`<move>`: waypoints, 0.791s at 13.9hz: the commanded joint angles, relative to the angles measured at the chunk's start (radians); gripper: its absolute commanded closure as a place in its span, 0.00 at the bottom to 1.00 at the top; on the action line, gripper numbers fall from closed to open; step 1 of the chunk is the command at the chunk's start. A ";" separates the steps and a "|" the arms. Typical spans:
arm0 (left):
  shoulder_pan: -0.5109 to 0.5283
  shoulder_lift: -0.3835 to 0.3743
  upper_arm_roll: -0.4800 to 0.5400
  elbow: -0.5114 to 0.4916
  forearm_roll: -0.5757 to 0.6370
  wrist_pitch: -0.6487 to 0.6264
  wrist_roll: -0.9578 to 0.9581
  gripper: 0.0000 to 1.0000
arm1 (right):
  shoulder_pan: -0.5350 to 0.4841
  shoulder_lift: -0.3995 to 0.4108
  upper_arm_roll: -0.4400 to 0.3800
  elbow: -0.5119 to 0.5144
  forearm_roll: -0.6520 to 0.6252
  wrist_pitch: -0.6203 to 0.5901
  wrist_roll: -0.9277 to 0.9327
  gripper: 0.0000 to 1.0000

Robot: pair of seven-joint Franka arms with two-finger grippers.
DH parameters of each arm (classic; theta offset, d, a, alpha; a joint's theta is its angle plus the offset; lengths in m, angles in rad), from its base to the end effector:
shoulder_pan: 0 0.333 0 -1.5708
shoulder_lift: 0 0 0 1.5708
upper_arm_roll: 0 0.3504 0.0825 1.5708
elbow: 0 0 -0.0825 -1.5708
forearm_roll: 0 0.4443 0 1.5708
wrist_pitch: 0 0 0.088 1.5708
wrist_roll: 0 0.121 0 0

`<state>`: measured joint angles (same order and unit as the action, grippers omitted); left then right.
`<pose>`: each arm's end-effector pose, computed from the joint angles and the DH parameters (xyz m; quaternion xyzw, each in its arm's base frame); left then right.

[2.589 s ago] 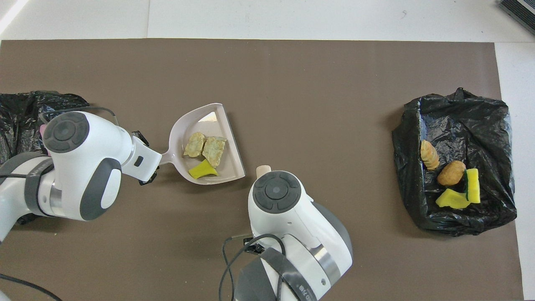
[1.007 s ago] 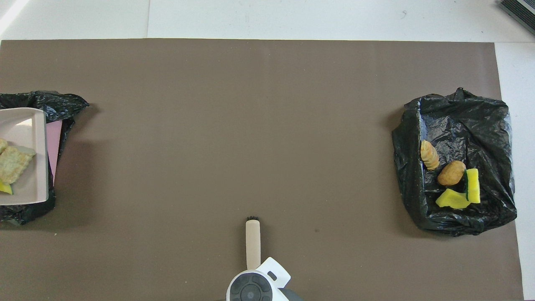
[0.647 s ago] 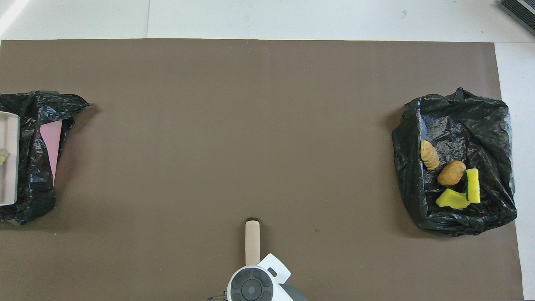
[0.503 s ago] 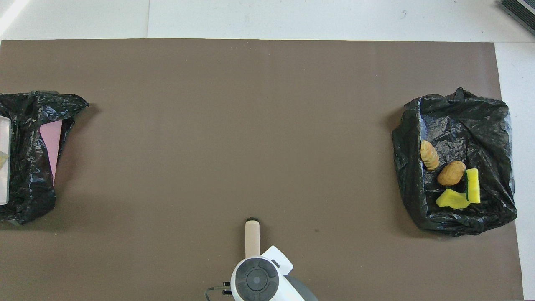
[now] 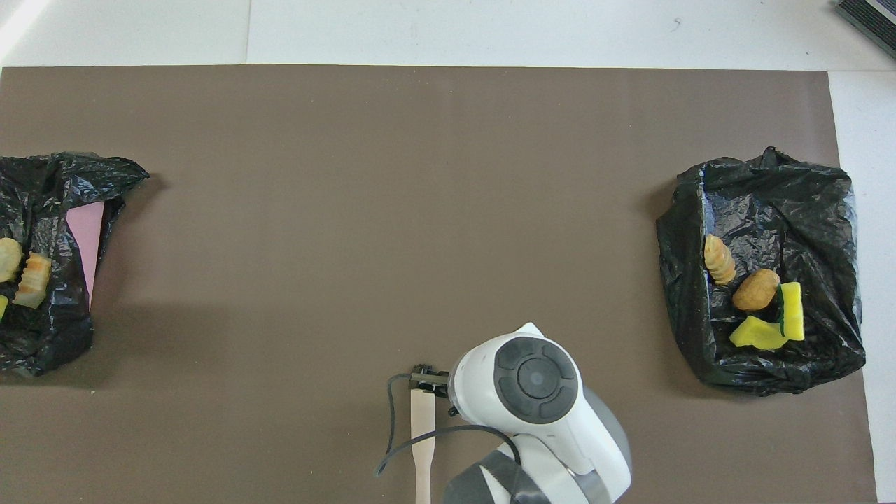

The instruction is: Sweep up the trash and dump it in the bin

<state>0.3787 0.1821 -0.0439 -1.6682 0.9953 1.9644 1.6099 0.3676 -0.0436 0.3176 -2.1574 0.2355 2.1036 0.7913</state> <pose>0.6440 0.2956 0.5430 -0.6129 0.6495 0.3409 0.2937 0.4382 0.3771 0.4058 -0.9891 0.1131 0.0675 0.0657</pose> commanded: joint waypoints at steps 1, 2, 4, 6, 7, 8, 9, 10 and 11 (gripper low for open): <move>-0.015 -0.081 0.010 -0.065 0.091 -0.013 -0.073 1.00 | -0.111 -0.036 0.008 0.101 -0.047 -0.100 -0.023 0.00; -0.014 -0.096 0.010 -0.065 0.091 -0.015 -0.073 1.00 | -0.166 -0.036 0.006 0.160 -0.047 -0.137 -0.061 0.00; -0.018 -0.118 0.007 -0.065 0.079 -0.027 -0.074 1.00 | -0.255 -0.027 0.005 0.281 -0.048 -0.271 -0.183 0.00; -0.027 -0.125 -0.002 -0.064 0.031 -0.059 -0.081 1.00 | -0.317 -0.028 0.001 0.350 -0.082 -0.344 -0.233 0.00; -0.044 -0.133 0.001 -0.061 -0.042 -0.071 -0.091 1.00 | -0.340 -0.028 0.003 0.385 -0.131 -0.376 -0.236 0.00; -0.050 -0.138 -0.001 -0.056 -0.117 -0.094 -0.111 1.00 | -0.354 -0.024 0.003 0.419 -0.178 -0.411 -0.239 0.00; -0.063 -0.141 -0.001 -0.053 -0.180 -0.113 -0.145 1.00 | -0.360 -0.016 0.003 0.460 -0.215 -0.447 -0.244 0.00; -0.081 -0.145 -0.001 -0.053 -0.231 -0.137 -0.189 1.00 | -0.381 -0.010 0.005 0.488 -0.243 -0.482 -0.257 0.00; -0.101 -0.147 -0.002 -0.051 -0.283 -0.175 -0.253 1.00 | -0.403 0.014 0.005 0.525 -0.261 -0.514 -0.289 0.00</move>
<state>0.3191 0.0648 -0.0540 -1.7014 0.7868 1.8446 1.4475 0.0056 -0.0800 0.3057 -1.7168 0.0203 1.6507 0.5513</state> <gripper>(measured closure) 0.687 0.000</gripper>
